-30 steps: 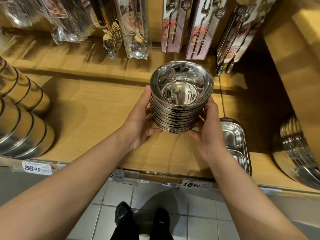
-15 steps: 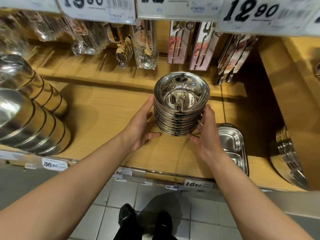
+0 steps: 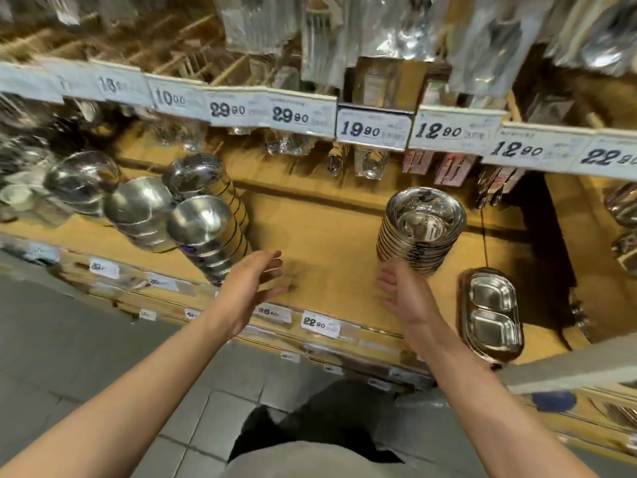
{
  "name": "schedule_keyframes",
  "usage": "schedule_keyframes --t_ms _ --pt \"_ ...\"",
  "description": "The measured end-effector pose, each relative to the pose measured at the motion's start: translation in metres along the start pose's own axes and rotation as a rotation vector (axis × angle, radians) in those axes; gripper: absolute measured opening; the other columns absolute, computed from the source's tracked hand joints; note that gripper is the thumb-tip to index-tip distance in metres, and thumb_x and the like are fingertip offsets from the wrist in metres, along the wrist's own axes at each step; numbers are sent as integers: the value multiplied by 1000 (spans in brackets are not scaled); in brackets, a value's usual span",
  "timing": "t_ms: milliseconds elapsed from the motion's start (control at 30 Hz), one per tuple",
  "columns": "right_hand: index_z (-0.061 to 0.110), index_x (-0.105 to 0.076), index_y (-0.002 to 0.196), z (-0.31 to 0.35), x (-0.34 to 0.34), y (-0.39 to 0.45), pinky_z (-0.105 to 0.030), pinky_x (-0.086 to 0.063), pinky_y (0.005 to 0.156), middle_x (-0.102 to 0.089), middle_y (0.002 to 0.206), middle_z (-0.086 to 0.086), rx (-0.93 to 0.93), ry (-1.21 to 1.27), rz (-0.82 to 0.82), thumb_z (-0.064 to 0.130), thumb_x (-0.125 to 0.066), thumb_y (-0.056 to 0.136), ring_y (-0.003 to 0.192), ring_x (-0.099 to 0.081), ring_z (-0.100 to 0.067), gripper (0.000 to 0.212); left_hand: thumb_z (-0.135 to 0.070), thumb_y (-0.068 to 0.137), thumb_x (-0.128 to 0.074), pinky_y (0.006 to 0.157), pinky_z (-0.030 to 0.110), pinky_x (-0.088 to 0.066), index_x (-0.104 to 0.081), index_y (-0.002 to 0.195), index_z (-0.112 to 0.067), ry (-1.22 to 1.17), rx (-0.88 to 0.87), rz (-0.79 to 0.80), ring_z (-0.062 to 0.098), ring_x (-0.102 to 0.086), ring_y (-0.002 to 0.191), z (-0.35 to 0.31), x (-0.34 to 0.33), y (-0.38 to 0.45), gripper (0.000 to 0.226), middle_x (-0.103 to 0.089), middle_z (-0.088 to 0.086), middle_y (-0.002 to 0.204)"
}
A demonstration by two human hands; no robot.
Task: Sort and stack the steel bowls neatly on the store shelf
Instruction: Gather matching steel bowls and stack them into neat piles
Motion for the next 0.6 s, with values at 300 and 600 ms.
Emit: schedule_keyframes --t_ms 300,600 --pt "13 -57 120 -1 -152 -10 -35 -48 93 -61 120 -6 -37 21 63 29 -46 105 106 -59 -15 25 -13 102 -53 78 30 -59 -73 109 -11 37 80 19 20 -68 102 -7 151 9 22 -73 10 111" --pt "18 -52 140 -20 -231 -24 -44 -46 103 -54 138 -5 -95 84 36 44 -46 103 129 -50 -23 46 -28 102 -54 68 29 -51 -70 109 -13 -6 144 -23 16 -61 93 -34 216 60 23 -67 2 101"
Point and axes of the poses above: each hand's wrist, its own y-axis towards the middle knuckle, its own x-axis out of the back of the hand, z = x × y, the point moved 3 cm from there along y, towards the middle knuckle
